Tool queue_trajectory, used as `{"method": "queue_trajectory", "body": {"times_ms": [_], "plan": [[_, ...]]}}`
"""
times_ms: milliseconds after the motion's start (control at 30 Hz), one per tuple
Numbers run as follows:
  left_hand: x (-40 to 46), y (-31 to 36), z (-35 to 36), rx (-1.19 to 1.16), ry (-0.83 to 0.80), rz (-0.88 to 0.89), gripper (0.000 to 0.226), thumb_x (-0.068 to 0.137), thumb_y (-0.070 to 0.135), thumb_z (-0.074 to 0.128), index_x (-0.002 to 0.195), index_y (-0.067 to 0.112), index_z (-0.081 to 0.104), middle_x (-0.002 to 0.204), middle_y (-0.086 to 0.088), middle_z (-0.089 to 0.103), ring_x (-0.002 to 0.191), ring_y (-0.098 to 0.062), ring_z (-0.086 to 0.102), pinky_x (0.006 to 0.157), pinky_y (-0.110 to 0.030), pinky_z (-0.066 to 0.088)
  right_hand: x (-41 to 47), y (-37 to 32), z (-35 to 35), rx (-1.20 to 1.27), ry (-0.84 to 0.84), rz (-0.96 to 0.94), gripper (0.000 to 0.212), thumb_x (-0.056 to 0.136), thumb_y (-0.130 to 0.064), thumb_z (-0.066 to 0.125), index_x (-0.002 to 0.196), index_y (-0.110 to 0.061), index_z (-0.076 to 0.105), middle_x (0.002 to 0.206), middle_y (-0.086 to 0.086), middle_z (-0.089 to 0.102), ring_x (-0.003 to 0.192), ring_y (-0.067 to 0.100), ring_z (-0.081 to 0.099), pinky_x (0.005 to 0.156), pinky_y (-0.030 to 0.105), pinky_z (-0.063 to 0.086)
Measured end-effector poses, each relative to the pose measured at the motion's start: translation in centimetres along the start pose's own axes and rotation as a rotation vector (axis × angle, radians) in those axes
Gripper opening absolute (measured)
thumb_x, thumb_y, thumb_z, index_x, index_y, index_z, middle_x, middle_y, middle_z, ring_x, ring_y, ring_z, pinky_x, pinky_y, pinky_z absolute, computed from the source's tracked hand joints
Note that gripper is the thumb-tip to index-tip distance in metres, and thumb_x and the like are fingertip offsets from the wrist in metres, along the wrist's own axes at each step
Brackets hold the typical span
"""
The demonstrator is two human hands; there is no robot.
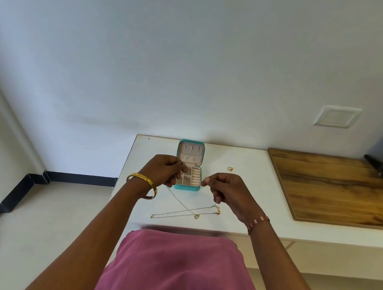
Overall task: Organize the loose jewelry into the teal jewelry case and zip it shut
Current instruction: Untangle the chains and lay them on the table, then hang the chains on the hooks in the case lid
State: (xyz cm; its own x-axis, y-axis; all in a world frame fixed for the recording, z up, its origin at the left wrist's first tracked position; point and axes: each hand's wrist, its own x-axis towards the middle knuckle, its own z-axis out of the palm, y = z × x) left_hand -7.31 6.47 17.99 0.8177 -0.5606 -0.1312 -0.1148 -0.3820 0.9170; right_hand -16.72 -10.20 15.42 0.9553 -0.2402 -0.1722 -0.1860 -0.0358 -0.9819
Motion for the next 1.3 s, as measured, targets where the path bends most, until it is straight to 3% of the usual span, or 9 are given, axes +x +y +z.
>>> {"method": "queue_trajectory", "body": {"times_ms": [133,200,333,433,500,633,933,1133,1300], "plan": [[0.6,-0.4,-0.2,-0.153,0.048,-0.043,0.029,0.092,0.026,0.047,0.07,0.012,0.059,0.06,-0.003,0.052,0.053,-0.015,0.047,0.054,-0.02,0.046,0.2,0.3,-0.4,0.053,-0.022,0.003,0.016,0.09,-0.011,0.054,0.08,-0.003,0.065,0.046,-0.004,0.039,0.043,0.009,0.033,0.047,0.022,0.034],[0.7,-0.6,-0.2,-0.182,0.073,-0.057,0.03,0.092,0.027,0.047,0.068,0.013,0.058,0.058,-0.004,0.051,0.052,-0.015,0.046,0.056,-0.022,0.046,0.3,0.6,-0.6,0.051,-0.032,0.014,0.015,0.09,-0.01,0.054,0.08,-0.004,0.065,0.049,-0.001,0.046,0.045,0.011,0.039,0.049,0.021,0.039],[0.9,-1.0,0.2,-0.151,0.019,-0.042,0.027,0.093,0.024,0.044,0.074,0.013,0.06,0.061,-0.003,0.052,0.053,-0.015,0.045,0.052,-0.018,0.045,1.0,0.7,-0.4,0.091,-0.089,0.048,0.012,0.087,-0.006,0.056,0.094,-0.001,0.065,0.07,0.01,0.065,0.05,0.014,0.054,0.052,0.021,0.047],[1.4,-1.1,0.5,-0.098,-0.011,-0.016,0.025,0.094,0.02,0.043,0.079,0.013,0.061,0.061,-0.003,0.052,0.053,-0.014,0.044,0.05,-0.016,0.044,1.7,0.5,0.4,0.043,-0.093,0.08,0.019,0.087,-0.01,0.059,0.103,-0.003,0.065,0.059,0.004,0.055,0.046,0.012,0.042,0.048,0.022,0.038],[1.9,-1.1,0.6,-0.063,-0.006,-0.007,0.024,0.094,0.02,0.042,0.084,0.012,0.062,0.061,-0.002,0.052,0.052,-0.014,0.044,0.047,-0.014,0.043,2.4,0.4,0.8,-0.051,-0.087,0.082,0.019,0.086,-0.015,0.061,0.101,-0.004,0.066,0.058,0.006,0.045,0.045,0.01,0.032,0.045,0.021,0.033],[2.4,-1.5,0.3,0.015,0.005,0.007,0.023,0.094,0.019,0.043,0.093,0.007,0.063,0.063,-0.001,0.053,0.051,-0.013,0.043,0.043,-0.009,0.041,2.8,0.2,1.4,-0.119,-0.075,0.046,0.016,0.089,-0.011,0.056,0.08,-0.009,0.069,0.053,0.002,0.051,0.045,0.013,0.034,0.047,0.023,0.038],[8.8,-3.8,-0.4,0.001,0.063,-0.067,0.025,0.093,0.018,0.044,0.092,0.002,0.063,0.063,-0.002,0.053,0.054,-0.013,0.048,0.046,-0.007,0.045,9.3,0.5,0.0,0.092,0.117,0.033,0.021,0.091,-0.009,0.052,0.077,-0.008,0.067,0.065,0.008,0.058,0.057,0.016,0.049,0.061,0.022,0.048],[10.6,-4.6,0.4,-0.102,0.141,-0.097,0.023,0.092,0.014,0.045,0.103,0.002,0.061,0.072,-0.002,0.056,0.063,-0.013,0.052,0.06,-0.014,0.049,11.6,1.6,0.0,0.093,0.274,0.012,0.015,0.086,-0.006,0.059,0.095,0.004,0.065,0.061,0.008,0.058,0.05,0.01,0.05,0.055,0.019,0.049],[14.4,-5.5,0.1,-0.128,0.204,-0.103,0.02,0.091,0.009,0.046,0.101,0.001,0.062,0.085,-0.008,0.059,0.069,-0.02,0.052,0.064,-0.02,0.049,15.7,2.4,-0.7,0.079,0.338,-0.002,0.015,0.084,-0.004,0.061,0.095,0.005,0.064,0.06,0.008,0.057,0.041,0.002,0.049,0.049,0.014,0.047]]}}
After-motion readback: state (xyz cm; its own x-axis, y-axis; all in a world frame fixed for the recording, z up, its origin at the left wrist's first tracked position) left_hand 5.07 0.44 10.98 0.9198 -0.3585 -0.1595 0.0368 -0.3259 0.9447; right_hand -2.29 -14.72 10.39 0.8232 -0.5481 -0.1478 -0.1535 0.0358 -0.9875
